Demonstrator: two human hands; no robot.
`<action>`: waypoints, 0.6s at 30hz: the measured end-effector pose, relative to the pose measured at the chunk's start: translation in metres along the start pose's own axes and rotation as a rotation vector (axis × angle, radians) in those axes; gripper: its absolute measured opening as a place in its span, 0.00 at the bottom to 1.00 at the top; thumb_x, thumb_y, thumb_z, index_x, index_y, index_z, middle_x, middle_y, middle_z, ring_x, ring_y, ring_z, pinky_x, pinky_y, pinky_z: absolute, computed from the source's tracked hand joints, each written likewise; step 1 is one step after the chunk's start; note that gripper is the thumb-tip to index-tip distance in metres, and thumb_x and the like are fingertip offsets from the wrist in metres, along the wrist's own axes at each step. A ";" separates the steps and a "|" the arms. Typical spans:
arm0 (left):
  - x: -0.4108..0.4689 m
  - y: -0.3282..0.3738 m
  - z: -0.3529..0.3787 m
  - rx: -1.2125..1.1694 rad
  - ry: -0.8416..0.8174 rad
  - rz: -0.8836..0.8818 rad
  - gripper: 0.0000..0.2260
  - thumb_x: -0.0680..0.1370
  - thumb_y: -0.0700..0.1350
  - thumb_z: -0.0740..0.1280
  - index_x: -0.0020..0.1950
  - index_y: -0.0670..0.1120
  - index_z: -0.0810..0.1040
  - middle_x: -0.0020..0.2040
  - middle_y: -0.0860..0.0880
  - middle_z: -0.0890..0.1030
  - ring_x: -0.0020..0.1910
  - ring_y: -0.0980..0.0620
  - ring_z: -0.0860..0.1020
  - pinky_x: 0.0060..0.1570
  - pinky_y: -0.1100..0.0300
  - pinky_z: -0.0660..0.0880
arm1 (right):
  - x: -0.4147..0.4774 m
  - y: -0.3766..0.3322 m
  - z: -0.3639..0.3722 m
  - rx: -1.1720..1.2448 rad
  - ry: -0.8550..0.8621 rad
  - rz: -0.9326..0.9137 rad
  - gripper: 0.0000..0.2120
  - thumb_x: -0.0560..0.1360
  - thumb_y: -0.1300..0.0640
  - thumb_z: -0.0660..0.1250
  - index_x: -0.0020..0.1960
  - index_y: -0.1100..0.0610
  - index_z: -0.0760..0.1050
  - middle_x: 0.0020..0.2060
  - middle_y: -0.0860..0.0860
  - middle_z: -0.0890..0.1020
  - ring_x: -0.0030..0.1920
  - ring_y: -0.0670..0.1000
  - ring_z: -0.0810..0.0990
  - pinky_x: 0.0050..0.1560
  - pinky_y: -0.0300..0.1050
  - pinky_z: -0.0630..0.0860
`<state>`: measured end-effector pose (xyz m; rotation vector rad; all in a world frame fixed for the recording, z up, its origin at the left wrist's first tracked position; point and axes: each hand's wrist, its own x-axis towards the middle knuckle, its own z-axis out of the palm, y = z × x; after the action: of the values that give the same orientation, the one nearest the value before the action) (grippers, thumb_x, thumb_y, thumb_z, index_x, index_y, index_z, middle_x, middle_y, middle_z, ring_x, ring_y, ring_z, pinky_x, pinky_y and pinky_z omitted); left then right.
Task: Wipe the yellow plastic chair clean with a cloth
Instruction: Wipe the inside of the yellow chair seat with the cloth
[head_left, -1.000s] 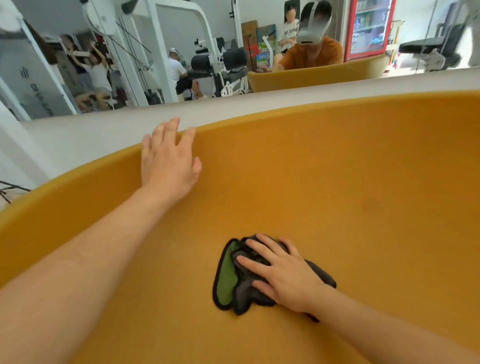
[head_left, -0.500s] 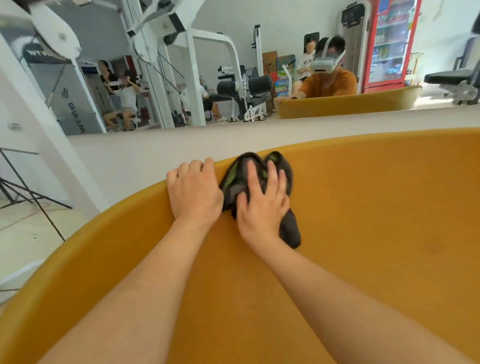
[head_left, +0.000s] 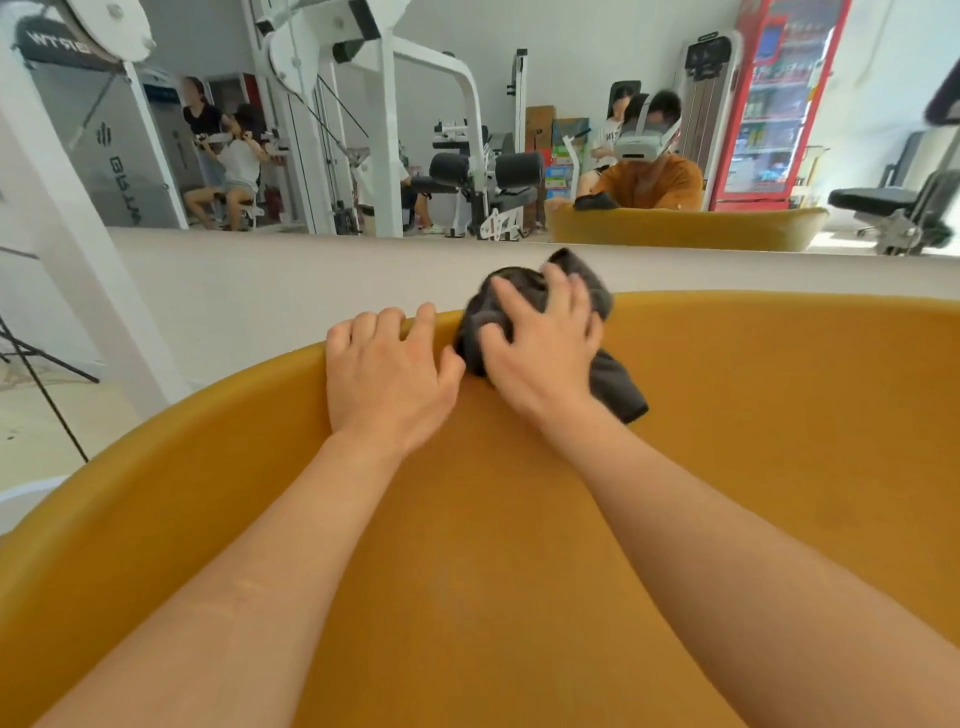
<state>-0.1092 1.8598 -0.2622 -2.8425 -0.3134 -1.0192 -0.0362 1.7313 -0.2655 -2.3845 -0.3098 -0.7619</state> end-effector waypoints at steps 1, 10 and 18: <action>-0.001 -0.003 -0.001 0.011 -0.004 0.007 0.24 0.79 0.54 0.50 0.73 0.50 0.65 0.64 0.46 0.76 0.63 0.45 0.71 0.61 0.49 0.62 | -0.011 -0.020 0.012 0.004 -0.047 -0.104 0.24 0.76 0.46 0.58 0.72 0.38 0.65 0.77 0.51 0.55 0.77 0.56 0.46 0.73 0.63 0.45; -0.003 0.001 -0.010 -0.012 -0.066 0.019 0.25 0.78 0.54 0.54 0.76 0.51 0.61 0.68 0.46 0.72 0.68 0.45 0.69 0.68 0.48 0.60 | 0.034 0.146 -0.088 -0.429 -0.050 -0.126 0.24 0.78 0.45 0.58 0.73 0.38 0.62 0.74 0.53 0.64 0.74 0.56 0.60 0.71 0.62 0.58; 0.042 0.075 -0.009 0.009 -0.297 0.094 0.28 0.77 0.56 0.59 0.76 0.55 0.56 0.70 0.47 0.70 0.68 0.43 0.67 0.66 0.41 0.61 | 0.019 0.072 -0.052 -0.236 -0.240 -0.092 0.31 0.75 0.35 0.57 0.76 0.40 0.56 0.79 0.51 0.51 0.78 0.60 0.42 0.73 0.68 0.47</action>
<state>-0.0659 1.7918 -0.2306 -2.9653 -0.2044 -0.5758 -0.0164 1.6434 -0.2549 -2.7080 -0.4527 -0.5792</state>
